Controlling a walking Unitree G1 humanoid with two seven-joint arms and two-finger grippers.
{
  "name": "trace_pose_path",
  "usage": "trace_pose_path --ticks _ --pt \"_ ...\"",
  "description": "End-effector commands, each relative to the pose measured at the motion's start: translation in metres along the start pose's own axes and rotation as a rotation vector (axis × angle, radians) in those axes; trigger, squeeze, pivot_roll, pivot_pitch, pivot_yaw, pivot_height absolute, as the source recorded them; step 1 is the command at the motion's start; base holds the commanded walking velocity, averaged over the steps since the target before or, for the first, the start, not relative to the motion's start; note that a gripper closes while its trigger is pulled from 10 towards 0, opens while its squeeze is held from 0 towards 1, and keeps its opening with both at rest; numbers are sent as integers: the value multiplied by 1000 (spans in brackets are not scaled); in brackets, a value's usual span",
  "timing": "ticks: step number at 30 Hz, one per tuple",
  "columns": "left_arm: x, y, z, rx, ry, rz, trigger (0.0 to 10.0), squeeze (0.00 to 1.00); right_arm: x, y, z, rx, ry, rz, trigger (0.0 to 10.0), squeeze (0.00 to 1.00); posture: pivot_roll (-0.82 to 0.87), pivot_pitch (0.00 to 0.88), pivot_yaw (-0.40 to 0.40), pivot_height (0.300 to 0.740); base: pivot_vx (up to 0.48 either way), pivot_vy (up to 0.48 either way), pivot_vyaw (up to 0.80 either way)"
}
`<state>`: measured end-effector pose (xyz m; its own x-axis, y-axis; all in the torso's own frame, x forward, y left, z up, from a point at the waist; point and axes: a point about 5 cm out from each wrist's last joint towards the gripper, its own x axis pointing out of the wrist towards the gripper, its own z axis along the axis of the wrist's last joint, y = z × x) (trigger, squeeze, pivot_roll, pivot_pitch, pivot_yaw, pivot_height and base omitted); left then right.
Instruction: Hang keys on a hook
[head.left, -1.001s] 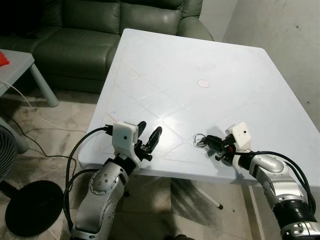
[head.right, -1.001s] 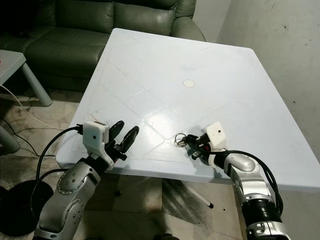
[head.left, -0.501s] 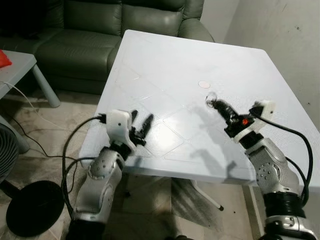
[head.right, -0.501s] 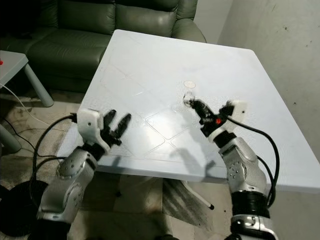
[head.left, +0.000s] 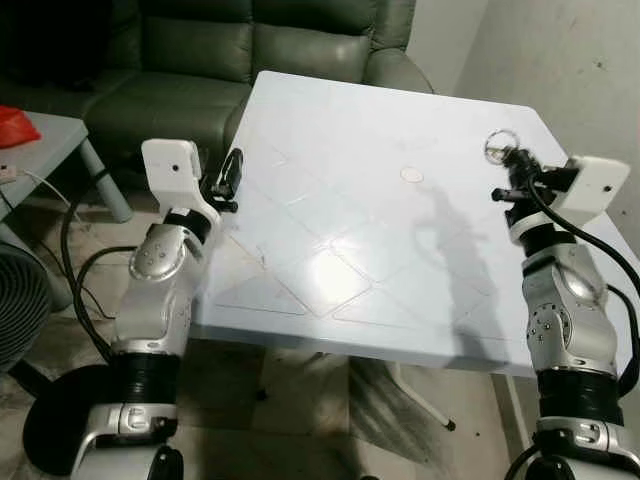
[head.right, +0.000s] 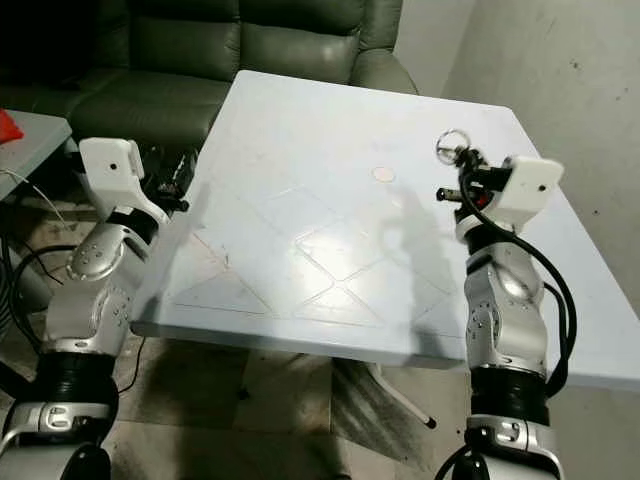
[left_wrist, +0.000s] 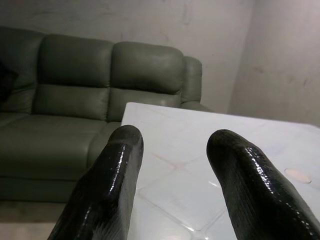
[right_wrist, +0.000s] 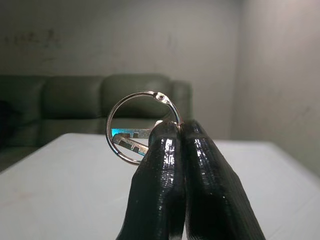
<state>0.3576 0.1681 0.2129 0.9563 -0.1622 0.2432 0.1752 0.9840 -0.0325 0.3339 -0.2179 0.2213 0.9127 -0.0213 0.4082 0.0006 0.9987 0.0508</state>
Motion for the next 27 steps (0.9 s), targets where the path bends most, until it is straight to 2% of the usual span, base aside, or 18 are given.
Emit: trace_pose_path --ticks 1,5,11,18,20,23,25,27 --pt "3 9 7 19 -22 13 10000 0 -4 2 11 -65 -57 -12 10000 0 -111 0 -51 724 0 0 0" --pt "2 13 9 19 -30 26 10000 0 -10 5 13 -41 -66 -17 10000 0 -125 0 -45 724 0 0 0" --pt "-2 17 3 -1 -18 33 10000 0 -17 9 8 -76 -3 -11 10000 0 -132 0 -44 724 0 0 0" --pt "-11 10 -13 -82 25 48 10000 0 -21 14 -2 -77 55 -10 10000 0 -127 0 -44 724 0 0 -702" --pt "-18 8 -22 -123 31 82 10000 0 -24 17 -9 -60 83 -20 10000 0 -127 0 -44 724 0 0 -731" --pt "-21 7 -26 -133 36 91 10000 0 -26 18 -12 -57 93 -25 10000 0 -127 0 -44 724 0 0 -731" --pt "-30 3 -40 -138 71 86 10000 0 -35 24 -21 -64 132 10 10000 0 -118 0 -49 724 0 0 -738" --pt "-32 3 -41 -143 75 84 10000 0 -37 24 -23 -69 140 16 10000 0 -117 0 -50 724 0 0 -738"
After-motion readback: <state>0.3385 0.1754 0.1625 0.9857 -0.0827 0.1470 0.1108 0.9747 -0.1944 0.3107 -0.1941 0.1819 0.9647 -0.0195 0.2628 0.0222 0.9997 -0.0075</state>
